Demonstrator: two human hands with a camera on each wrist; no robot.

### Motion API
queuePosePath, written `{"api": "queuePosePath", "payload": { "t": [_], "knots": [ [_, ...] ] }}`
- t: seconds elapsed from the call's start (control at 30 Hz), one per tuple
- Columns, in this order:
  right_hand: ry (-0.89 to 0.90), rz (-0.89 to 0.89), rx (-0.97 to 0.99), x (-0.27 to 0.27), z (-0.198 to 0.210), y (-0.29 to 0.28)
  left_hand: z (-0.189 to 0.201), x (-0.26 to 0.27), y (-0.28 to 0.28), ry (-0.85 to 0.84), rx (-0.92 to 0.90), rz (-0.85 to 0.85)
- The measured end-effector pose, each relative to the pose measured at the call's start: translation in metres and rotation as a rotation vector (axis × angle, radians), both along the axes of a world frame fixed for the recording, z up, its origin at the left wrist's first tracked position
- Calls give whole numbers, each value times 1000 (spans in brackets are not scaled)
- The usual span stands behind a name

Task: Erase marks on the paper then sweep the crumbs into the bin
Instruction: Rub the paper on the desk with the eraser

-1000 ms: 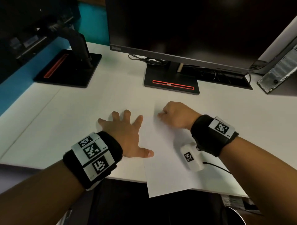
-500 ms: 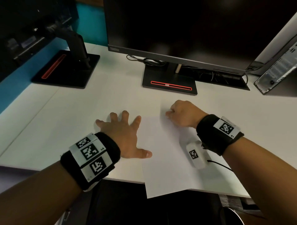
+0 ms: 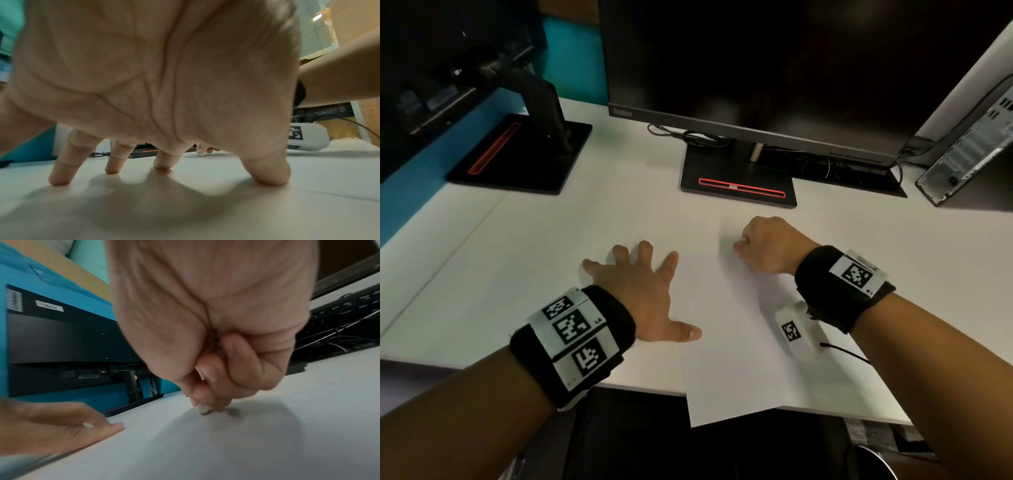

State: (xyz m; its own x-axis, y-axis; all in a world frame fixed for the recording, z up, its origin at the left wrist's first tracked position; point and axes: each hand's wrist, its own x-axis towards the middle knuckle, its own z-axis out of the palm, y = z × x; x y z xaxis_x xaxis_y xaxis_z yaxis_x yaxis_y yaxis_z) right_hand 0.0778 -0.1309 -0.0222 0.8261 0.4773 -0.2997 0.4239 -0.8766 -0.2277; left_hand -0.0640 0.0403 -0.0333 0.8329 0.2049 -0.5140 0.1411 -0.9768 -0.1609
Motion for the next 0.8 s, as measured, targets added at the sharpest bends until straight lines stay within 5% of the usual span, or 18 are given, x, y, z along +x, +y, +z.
{"api": "queuePosePath", "payload": {
  "t": [0.17, 0.4, 0.63, 0.8],
  "knots": [
    [88, 292, 20, -32, -9, 19, -1, 1, 0, -5, -9, 3],
    [31, -15, -25, 7, -1, -7, -1, 1, 1, 5, -7, -2],
    [66, 280, 4, -33, -10, 9, -2, 1, 0, -8, 2, -6],
    [-17, 61, -62, -6, 1, -9, -3, 0, 1, -6, 3, -12]
  ]
}}
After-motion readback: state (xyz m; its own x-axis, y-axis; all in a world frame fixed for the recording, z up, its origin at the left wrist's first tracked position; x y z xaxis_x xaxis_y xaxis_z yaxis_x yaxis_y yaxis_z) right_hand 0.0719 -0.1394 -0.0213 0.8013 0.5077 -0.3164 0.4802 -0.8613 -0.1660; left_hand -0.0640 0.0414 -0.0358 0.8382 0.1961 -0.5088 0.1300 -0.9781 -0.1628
